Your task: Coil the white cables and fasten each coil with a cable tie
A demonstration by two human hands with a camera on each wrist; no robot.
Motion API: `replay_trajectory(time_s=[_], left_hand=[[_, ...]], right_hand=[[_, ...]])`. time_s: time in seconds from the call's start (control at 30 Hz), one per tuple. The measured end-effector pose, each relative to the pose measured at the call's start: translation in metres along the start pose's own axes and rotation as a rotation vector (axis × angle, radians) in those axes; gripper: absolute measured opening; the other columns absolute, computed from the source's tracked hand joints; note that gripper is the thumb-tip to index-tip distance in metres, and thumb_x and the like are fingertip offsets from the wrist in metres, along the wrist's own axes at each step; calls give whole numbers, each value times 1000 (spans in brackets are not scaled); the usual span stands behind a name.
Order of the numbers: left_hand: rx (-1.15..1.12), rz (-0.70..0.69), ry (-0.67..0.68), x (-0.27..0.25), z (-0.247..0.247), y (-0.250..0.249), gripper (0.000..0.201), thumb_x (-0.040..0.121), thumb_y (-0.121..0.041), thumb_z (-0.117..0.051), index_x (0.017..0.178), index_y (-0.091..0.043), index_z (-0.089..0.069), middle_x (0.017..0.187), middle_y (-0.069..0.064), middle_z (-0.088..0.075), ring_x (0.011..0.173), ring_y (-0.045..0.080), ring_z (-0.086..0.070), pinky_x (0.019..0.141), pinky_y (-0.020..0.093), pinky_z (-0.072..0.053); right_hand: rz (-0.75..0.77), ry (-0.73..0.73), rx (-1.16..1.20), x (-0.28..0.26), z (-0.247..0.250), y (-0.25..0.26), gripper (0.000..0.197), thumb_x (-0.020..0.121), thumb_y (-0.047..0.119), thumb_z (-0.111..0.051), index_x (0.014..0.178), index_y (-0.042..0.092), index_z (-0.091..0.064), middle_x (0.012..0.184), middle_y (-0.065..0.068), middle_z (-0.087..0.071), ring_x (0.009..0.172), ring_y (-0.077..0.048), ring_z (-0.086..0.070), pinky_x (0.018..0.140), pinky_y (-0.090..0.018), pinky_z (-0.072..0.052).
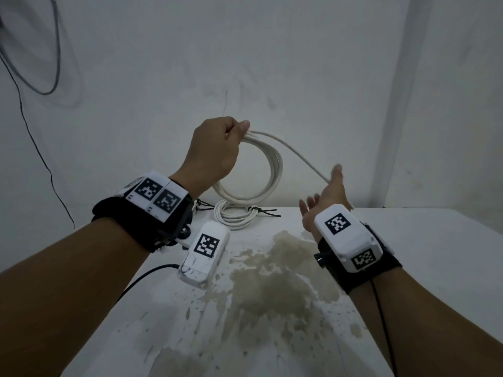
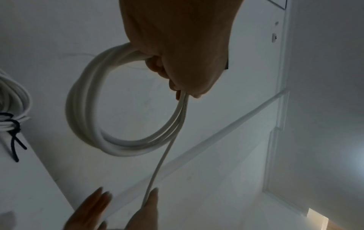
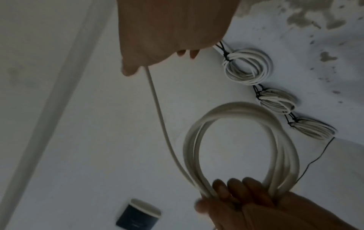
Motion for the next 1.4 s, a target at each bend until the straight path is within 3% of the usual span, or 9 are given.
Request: replay_trajectory(time_s=[0.13, 0.2, 0.27, 0.4, 0.53, 0.8, 0.97, 1.23, 1.4], left_hand=[[111, 58, -128, 5, 11, 6, 46, 102, -36, -48, 61, -17, -45, 55, -5, -43, 56, 15, -41, 58, 32, -32], [156, 75, -122, 9, 19, 12, 47, 102, -36, -48, 60, -18, -44, 56, -4, -44, 58, 18, -42, 61, 31, -32], [156, 25, 13, 10, 16, 11, 46, 103, -35, -48, 61, -15, -48, 55, -3, -43, 55, 15, -41, 61, 32, -32], [140, -72, 183, -3, -6, -4, 40, 102, -34, -51, 69, -11, -57, 55, -5, -44, 53, 10, -40, 60, 31, -34], [-7, -29, 9, -4, -10, -4, 41, 102, -35, -50, 75, -6, -61, 60, -1, -50, 55, 11, -42, 58, 30, -35], [-171, 179, -262, -15, -8, 20, 47, 104, -36, -47, 81, 2, -62, 64, 0, -53, 58, 13, -43, 59, 29, -37], [-306, 332, -380, -20, -12, 27, 47, 104, -37, -44, 79, 0, -60, 65, 0, -49, 58, 14, -42, 59, 31, -37], [-225, 275, 468, -19, -14, 17, 32, 103, -36, -48, 101, -7, -62, 77, 4, -56, 46, 12, -45, 50, 30, -50], [-80, 208, 508, -24, -21, 19, 36, 101, -40, -51, 100, -9, -69, 71, 0, -53, 52, 9, -50, 54, 28, -49]], right_hand=[[6, 97, -73, 20, 19, -4, 122, 59, 94, -52, 151, 15, -35, 155, -13, -37, 140, -36, -39, 112, -50, -35], [56, -113, -53, 32, 32, 0, 108, 50, 89, -63, 121, 8, -58, 123, -10, -61, 114, -31, -58, 100, -46, -46], [240, -134, -115, 27, 22, 13, 52, 81, 63, -62, 80, 11, -59, 89, -6, -62, 84, -23, -58, 86, -39, -51], [458, 307, -306, -18, -37, 23, 45, 101, 51, -43, 109, 14, -68, 109, 0, -66, 104, -18, -61, 87, -30, -46], [397, 677, -438, -64, -67, 12, 67, 103, 54, -32, 90, 0, -70, 71, -14, -68, 60, -26, -65, 61, -33, -56], [272, 688, -393, -70, -67, -4, 59, 97, 59, -46, 85, 4, -65, 58, -4, -47, 45, -19, -48, 74, -53, -60], [244, 560, -347, -69, -69, -9, 55, 93, 64, -49, 78, 12, -53, 48, 4, -34, 36, -12, -31, 44, -27, -40], [291, 576, -574, -52, -59, 2, 46, 90, 52, -62, 72, 11, -52, 47, 4, -26, 37, -12, -22, 41, -23, -21], [378, 639, -722, -55, -62, 3, 46, 89, 52, -64, 72, 9, -59, 51, 1, -27, 40, -13, -22, 43, -24, -19]])
Point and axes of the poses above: each hand's wrist, its own x-axis towards the middle knuckle, its own z-axis out of the back of the hand, y = z × x, the point moved 4 cm from there along x, towards the middle knuckle
